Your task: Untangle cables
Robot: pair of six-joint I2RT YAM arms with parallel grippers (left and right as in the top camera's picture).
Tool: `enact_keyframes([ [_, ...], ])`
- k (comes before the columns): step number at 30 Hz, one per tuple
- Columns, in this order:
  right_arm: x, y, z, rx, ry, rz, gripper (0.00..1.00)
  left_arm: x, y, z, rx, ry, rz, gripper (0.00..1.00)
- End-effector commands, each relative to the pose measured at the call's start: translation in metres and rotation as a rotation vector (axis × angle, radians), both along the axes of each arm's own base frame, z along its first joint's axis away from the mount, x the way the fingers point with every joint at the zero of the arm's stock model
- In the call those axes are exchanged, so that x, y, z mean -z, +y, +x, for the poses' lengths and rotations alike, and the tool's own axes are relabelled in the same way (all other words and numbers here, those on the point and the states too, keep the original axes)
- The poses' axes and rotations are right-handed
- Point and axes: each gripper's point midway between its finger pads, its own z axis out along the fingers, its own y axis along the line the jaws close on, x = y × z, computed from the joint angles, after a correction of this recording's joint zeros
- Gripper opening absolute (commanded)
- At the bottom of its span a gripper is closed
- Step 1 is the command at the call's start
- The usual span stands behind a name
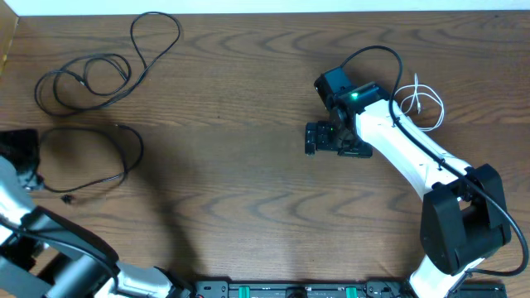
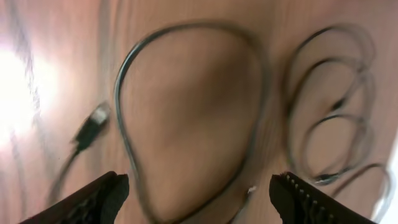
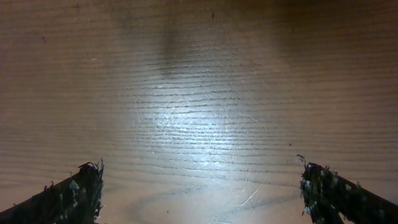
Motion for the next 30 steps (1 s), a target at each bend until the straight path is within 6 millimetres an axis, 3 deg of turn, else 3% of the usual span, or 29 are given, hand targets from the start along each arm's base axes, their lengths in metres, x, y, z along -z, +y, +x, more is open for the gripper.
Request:
enact_keyframes([
  [1,-0.005,0.001,-0.001,-0.005,-0.013,0.003,0.99,0.020,-0.024,0.000,0.043,0.070,-0.089,0.78],
  [5,-0.005,0.002,-0.001,-0.005,-0.015,0.004,0.99,0.037,-0.058,-0.001,0.163,0.167,-0.161,0.69],
  [10,-0.005,0.002,-0.001,-0.005,-0.015,0.004,0.99,0.041,-0.103,0.025,0.481,0.212,-0.108,0.68],
  [14,-0.005,0.003,-0.002,-0.006,-0.012,0.010,0.99,0.044,-0.130,0.036,0.620,0.284,-0.045,0.68],
  [20,-0.005,0.010,-0.005,-0.029,-0.013,0.010,0.99,0.054,-0.132,0.022,0.672,0.528,0.146,0.68],
  [25,-0.005,0.016,-0.009,-0.046,-0.013,0.010,0.99,0.058,-0.126,0.015,0.677,0.581,0.186,0.66],
  [26,-0.005,0.017,-0.009,-0.050,-0.014,0.010,0.99,0.059,-0.124,0.017,0.714,0.580,0.200,0.61],
  [30,-0.005,0.021,-0.009,-0.059,-0.021,0.015,0.99,0.065,-0.123,0.023,0.790,0.569,0.233,0.61],
])
